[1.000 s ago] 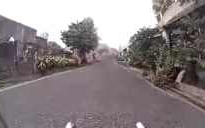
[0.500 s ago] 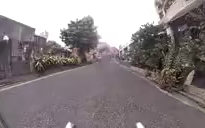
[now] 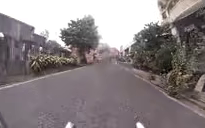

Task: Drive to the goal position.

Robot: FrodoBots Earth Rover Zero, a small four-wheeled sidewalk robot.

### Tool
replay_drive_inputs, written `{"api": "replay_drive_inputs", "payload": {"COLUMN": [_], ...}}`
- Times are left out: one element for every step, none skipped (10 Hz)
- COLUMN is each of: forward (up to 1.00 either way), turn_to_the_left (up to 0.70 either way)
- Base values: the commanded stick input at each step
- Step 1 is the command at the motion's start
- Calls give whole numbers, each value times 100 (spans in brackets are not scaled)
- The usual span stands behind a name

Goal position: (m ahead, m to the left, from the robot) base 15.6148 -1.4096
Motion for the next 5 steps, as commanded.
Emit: {"api": "replay_drive_inputs", "payload": {"forward": [70,70,70,70,70], "turn_to_the_left": [0,0,0,0,0]}}
